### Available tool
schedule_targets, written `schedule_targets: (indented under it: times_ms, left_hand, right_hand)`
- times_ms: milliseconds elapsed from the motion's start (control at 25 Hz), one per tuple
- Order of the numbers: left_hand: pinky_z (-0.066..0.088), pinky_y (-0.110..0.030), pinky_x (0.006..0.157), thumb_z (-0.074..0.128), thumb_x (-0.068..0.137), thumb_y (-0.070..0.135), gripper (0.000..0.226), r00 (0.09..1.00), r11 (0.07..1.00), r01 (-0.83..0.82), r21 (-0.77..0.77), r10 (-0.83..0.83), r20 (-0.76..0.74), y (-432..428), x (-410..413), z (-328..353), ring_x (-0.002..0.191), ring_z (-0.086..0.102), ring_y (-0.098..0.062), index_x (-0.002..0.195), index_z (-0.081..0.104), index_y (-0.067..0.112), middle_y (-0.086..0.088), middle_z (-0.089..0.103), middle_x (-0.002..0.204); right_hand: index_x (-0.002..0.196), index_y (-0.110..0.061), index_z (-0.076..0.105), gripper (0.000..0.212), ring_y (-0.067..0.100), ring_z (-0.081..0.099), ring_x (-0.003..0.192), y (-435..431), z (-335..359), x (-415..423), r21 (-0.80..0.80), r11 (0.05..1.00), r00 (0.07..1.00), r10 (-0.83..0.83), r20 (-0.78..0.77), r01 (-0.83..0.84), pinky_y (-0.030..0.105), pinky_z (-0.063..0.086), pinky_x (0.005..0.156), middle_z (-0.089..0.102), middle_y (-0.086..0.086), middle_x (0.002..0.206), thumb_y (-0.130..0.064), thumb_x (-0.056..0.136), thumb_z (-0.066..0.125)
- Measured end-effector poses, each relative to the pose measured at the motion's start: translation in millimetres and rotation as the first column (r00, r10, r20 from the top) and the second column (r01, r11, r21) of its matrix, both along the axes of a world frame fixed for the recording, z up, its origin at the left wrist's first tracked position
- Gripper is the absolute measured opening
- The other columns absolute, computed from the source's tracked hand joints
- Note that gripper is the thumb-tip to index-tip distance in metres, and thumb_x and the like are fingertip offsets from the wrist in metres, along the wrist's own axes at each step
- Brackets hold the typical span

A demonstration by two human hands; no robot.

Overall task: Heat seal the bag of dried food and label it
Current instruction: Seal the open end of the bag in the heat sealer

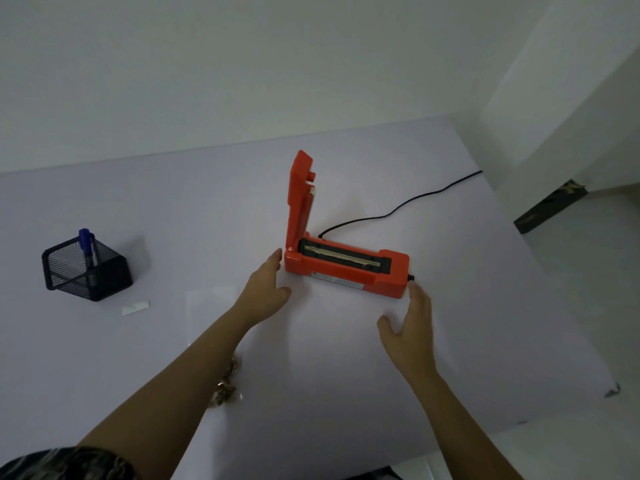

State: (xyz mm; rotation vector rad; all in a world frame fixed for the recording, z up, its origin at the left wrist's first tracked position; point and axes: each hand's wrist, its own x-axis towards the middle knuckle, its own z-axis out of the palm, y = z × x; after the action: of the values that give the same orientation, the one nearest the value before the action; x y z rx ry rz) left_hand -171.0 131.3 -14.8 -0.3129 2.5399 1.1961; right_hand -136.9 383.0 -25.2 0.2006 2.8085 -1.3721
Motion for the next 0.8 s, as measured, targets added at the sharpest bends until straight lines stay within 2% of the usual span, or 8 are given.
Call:
schedule_targets:
  times_ms: [120,200,280,360,440,520,640,800]
  left_hand:
    - [0.034,-0.033,0.108,0.056,0.086,0.004,0.068,0.987,0.994,-0.093,-0.056,0.085,-0.135,-17.3,15.9,2.6,0.134,0.038,-0.021,0.146,0.025,0.011,-0.005,0.035,0.149]
    - [0.037,-0.028,0.101,0.057,0.087,0.006,0.057,0.941,0.971,-0.231,-0.065,0.206,-0.268,-35.5,39.8,1.6,0.124,0.047,-0.019,0.14,0.036,0.011,-0.006,0.045,0.141]
    - [0.041,-0.028,0.096,0.058,0.088,0.009,0.048,0.869,0.911,-0.411,-0.036,0.379,-0.318,-55.5,66.0,-2.1,0.115,0.051,-0.019,0.134,0.044,0.01,-0.007,0.051,0.132]
    - [0.042,-0.032,0.095,0.059,0.089,0.011,0.046,0.803,0.822,-0.569,-0.028,0.547,-0.237,-80.6,89.6,-10.1,0.113,0.052,-0.021,0.133,0.045,0.007,-0.01,0.052,0.13]
    - [0.042,-0.034,0.095,0.06,0.088,0.015,0.049,0.768,0.767,-0.639,-0.061,0.632,-0.1,-101.8,105.2,-21.5,0.113,0.053,-0.024,0.134,0.043,0.006,-0.013,0.053,0.129]
    - [0.043,-0.034,0.093,0.062,0.087,0.02,0.053,0.76,0.759,-0.649,-0.06,0.65,-0.007,-113.1,111.9,-29.8,0.108,0.054,-0.024,0.135,0.042,0.006,-0.012,0.056,0.124]
    - [0.043,-0.028,0.087,0.063,0.087,0.024,0.053,0.754,0.755,-0.655,-0.02,0.655,0.036,-115.7,110.3,-32.0,0.094,0.054,-0.019,0.133,0.044,0.007,-0.008,0.059,0.111]
    - [0.047,-0.031,0.087,0.067,0.084,0.027,0.049,0.715,0.71,-0.698,0.094,0.686,0.132,-119.5,105.0,-30.4,0.094,0.058,-0.02,0.126,0.048,0.01,-0.004,0.061,0.099]
  right_hand:
    - [0.122,-0.004,0.046,0.046,0.016,0.049,0.104,-30.3,8.8,11.7,-0.008,1.0,0.989,-0.014,-0.144,0.013,0.028,0.041,0.089,0.049,0.005,0.113,0.0,0.08,0.063]
    - [0.118,-0.009,0.051,0.037,0.013,0.051,0.096,-61.2,6.9,21.5,-0.077,0.991,0.994,0.104,-0.038,-0.107,0.025,0.042,0.084,0.052,0.0,0.106,-0.004,0.083,0.061]
    - [0.118,-0.013,0.053,0.032,0.011,0.054,0.095,-90.5,-2.1,26.0,-0.157,0.966,0.966,0.224,0.132,-0.203,0.027,0.047,0.086,0.056,-0.002,0.106,-0.011,0.087,0.06]
    - [0.119,-0.014,0.053,0.032,0.012,0.058,0.095,-123.2,-11.6,25.3,-0.215,0.943,0.915,0.306,0.261,-0.254,0.029,0.049,0.088,0.059,-0.002,0.105,-0.019,0.088,0.06]
    - [0.12,-0.013,0.053,0.036,0.014,0.059,0.094,-154.5,-17.1,21.6,-0.235,0.929,0.863,0.356,0.358,-0.286,0.024,0.047,0.083,0.061,0.0,0.105,-0.025,0.087,0.061]
    - [0.12,-0.01,0.054,0.038,0.012,0.058,0.089,-180.8,-19.5,16.9,-0.233,0.92,0.828,0.386,0.407,-0.315,0.02,0.043,0.079,0.062,0.001,0.101,-0.028,0.087,0.061]
    - [0.115,-0.006,0.057,0.038,0.011,0.055,0.085,-208.6,-22.4,6.6,-0.225,0.927,0.825,0.371,0.427,-0.3,0.019,0.04,0.08,0.062,0.002,0.094,-0.029,0.085,0.064]
    - [0.109,-0.008,0.059,0.035,0.016,0.058,0.087,-230.5,-29.4,0.6,-0.277,0.928,0.807,0.357,0.471,-0.249,0.024,0.044,0.081,0.062,0.005,0.093,-0.025,0.08,0.07]
